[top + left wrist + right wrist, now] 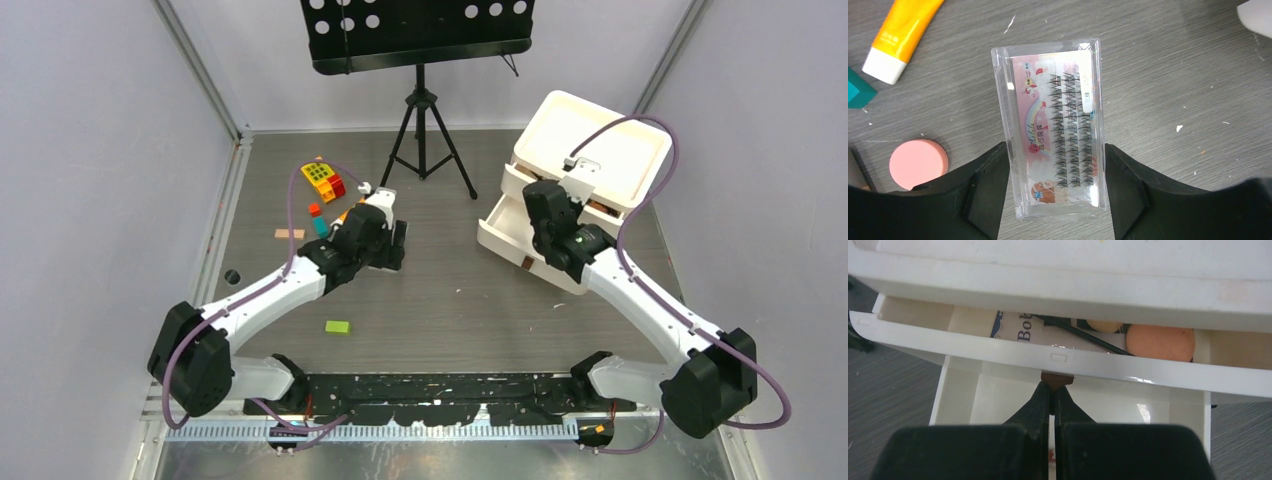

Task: Organize the makeup
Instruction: Open the drawer in the storage box.

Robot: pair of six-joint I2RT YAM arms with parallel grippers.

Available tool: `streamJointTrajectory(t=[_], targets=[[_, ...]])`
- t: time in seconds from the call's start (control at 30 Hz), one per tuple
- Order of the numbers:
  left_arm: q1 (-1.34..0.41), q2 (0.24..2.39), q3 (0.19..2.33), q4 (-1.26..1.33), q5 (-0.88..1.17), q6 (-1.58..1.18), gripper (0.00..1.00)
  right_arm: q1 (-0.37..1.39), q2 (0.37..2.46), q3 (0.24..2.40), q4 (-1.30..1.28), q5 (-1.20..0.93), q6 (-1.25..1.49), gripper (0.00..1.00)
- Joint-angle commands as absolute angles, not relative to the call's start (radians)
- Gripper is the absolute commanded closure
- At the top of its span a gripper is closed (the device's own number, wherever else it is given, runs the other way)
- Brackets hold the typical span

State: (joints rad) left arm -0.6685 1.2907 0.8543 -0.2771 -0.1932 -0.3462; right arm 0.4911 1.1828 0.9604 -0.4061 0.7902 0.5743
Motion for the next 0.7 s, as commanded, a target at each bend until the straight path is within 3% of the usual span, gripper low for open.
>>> streamJointTrajectory(t=[0.0, 0.67], targets=[[-0.673, 1.242, 0.935, -0.298, -0.167, -0.289, 0.50, 0.548, 1.118, 0.942, -0.472, 0.767, 0.623, 1.00], [-0.672, 1.353, 1.379, -0.511, 0.029, -0.071, 0.55, 0.809, 0.986, 0.957, -0.656, 0.711, 0.730, 1.00]])
